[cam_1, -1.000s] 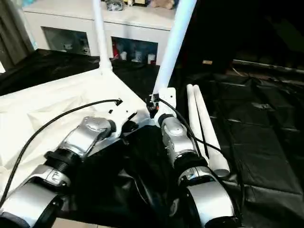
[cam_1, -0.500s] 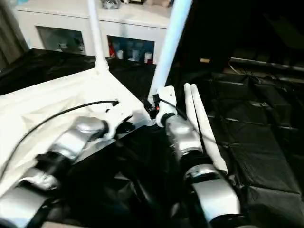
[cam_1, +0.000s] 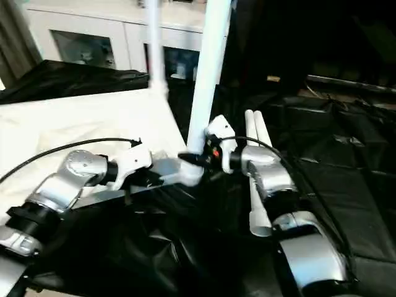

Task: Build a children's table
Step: Insert table leg to table base

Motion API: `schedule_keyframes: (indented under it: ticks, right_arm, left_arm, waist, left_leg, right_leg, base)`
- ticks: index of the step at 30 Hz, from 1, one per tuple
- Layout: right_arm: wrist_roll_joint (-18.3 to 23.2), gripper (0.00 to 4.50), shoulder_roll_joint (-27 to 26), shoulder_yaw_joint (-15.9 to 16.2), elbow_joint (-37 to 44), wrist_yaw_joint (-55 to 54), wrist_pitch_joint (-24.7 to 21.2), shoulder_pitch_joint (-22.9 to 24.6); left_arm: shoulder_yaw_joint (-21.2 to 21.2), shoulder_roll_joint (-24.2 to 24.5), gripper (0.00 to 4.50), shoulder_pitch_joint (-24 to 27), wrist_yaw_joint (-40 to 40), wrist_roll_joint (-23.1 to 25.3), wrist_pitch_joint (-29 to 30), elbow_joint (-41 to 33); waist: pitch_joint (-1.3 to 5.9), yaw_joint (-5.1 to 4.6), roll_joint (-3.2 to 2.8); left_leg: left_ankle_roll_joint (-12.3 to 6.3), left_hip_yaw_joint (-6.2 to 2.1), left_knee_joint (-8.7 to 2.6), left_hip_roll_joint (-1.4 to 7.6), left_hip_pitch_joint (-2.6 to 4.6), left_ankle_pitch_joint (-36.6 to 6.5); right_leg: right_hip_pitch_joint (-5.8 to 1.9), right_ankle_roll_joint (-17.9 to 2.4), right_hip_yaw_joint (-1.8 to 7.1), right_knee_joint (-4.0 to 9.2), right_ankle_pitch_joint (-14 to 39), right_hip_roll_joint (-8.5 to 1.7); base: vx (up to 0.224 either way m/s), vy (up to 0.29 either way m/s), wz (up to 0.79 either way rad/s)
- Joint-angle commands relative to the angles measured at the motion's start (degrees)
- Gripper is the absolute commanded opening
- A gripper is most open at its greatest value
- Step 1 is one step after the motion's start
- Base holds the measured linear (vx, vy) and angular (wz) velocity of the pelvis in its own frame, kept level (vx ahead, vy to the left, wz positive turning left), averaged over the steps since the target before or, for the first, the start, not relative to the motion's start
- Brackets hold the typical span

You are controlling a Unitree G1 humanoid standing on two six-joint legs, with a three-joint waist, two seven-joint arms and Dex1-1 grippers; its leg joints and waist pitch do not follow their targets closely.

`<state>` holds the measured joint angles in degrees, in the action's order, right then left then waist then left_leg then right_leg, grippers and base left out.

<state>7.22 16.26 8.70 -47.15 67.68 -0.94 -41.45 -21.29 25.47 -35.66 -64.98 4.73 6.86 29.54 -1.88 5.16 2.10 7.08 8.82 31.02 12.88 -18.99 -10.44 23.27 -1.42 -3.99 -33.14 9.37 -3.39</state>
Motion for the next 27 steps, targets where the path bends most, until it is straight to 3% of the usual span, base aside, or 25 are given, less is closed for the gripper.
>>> schedule_keyframes:
  ticks: [1,6,12,20,27]
  right_arm:
    - [-4.08,1.88,1.21,5.97,-3.46,2.66,-4.35,4.86]
    - [-4.67,1.88,2.12,7.68,-1.45,6.22,-5.58,6.43]
    - [-6.08,1.88,3.1,8.9,1.84,7.42,-5.34,8.82]
    - [-5.83,1.88,2.77,8.5,3.55,6.89,-6.03,10.03]
    - [-5.1,1.88,1.14,6.44,1.91,2.47,-5.76,9.93]
  left_arm:
    - [-1.03,0.68,0.0,-0.69,-3.11,-0.7,-2.17,-1.98]
    - [-1.05,1.72,0.0,-0.6,-6.28,-1.68,-2.73,-2.75]
    - [-0.95,1.93,0.0,-1.0,-6.83,-1.17,-4.48,-1.38]
    - [-0.74,1.41,0.0,-1.63,-5.93,-0.49,-4.84,-0.1]
    - [-0.64,1.1,0.0,-1.6,-5.44,-0.54,-4.66,0.13]
  waist:
    - [2.75,0.38,-0.62]
    - [2.72,0.47,-0.63]
    - [2.92,0.73,-0.56]
    - [3.0,0.98,-0.56]
    - [2.78,1.08,-0.52]
  left_leg:
    - [-2.81,1.23,-2.81,0.44,-0.45,-11.35]
    - [-1.99,1.12,-2.92,0.46,-0.42,-12.24]
    - [-2.03,1.15,-2.77,0.37,-0.41,-11.04]
    - [-1.86,1.14,-2.69,0.27,-0.41,-10.68]
    - [-1.2,1.09,-2.89,0.24,-0.22,-13.1]
  right_leg:
    - [-3.29,-12.43,2.28,2.85,11.03,-3.72]
    - [-3.21,-11.7,2.28,2.96,12.96,-3.71]
    - [-3.36,-11.85,2.3,2.69,10.44,-3.6]
    - [-3.42,-11.65,2.27,2.65,10.09,-3.53]
    - [-3.23,-10.5,2.29,3.14,14.51,-3.64]
  base:
    - [0.0,0.0,0.0]
    - [0.0,0.0,0.0]
    - [0.0,0.0,0.0]
    - [0.0,0.0,0.0]
    - [0.0,0.0,0.0]
